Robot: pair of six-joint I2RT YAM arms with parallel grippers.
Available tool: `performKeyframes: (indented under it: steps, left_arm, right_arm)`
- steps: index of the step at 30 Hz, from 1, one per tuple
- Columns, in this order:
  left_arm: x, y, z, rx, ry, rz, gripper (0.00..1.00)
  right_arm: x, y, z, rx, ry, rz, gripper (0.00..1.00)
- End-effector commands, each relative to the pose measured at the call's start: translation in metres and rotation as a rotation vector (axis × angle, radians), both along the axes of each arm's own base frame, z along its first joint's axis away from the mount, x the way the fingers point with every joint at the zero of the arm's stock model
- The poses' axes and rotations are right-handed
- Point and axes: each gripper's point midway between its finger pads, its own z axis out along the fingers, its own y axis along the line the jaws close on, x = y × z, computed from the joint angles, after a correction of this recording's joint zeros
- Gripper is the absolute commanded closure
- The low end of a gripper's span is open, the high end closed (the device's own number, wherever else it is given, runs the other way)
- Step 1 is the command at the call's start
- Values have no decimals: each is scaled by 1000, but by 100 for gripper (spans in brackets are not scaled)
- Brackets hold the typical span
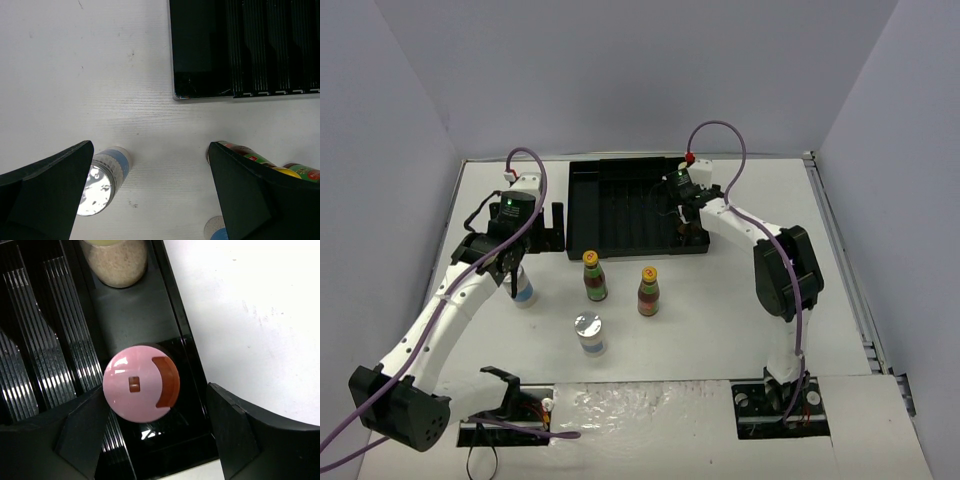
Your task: Organize the condiment bottles
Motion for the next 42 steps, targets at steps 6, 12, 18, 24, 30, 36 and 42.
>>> performKeyframes:
  steps: [6, 12, 18, 24, 30, 36, 42]
  left_arm:
    - [11, -1, 28, -41, -102, 17, 3]
    - [10, 1, 27, -36, -100, 19, 3]
    - [10, 1, 25, -31, -94, 21, 3]
    - [9, 2, 27, -32, -99, 28, 3]
    - [9, 3, 27, -31, -100, 31, 3]
    - [8, 3, 27, -33, -102, 29, 3]
    - [8, 2, 28, -35, -105, 24, 3]
  right_arm:
    - [-24, -15, 105, 50, -193, -40, 26]
    - [-65, 10, 139, 38, -239, 64, 26]
    - [-125, 45, 163, 108, -260, 216, 26]
    - [-180, 45, 174, 162, -272, 286, 27]
    - [-209, 51, 159, 177, -215, 387, 28]
    - [-223, 71, 152, 183, -195, 444, 28]
    - [-226, 83, 139, 149, -175, 464, 28]
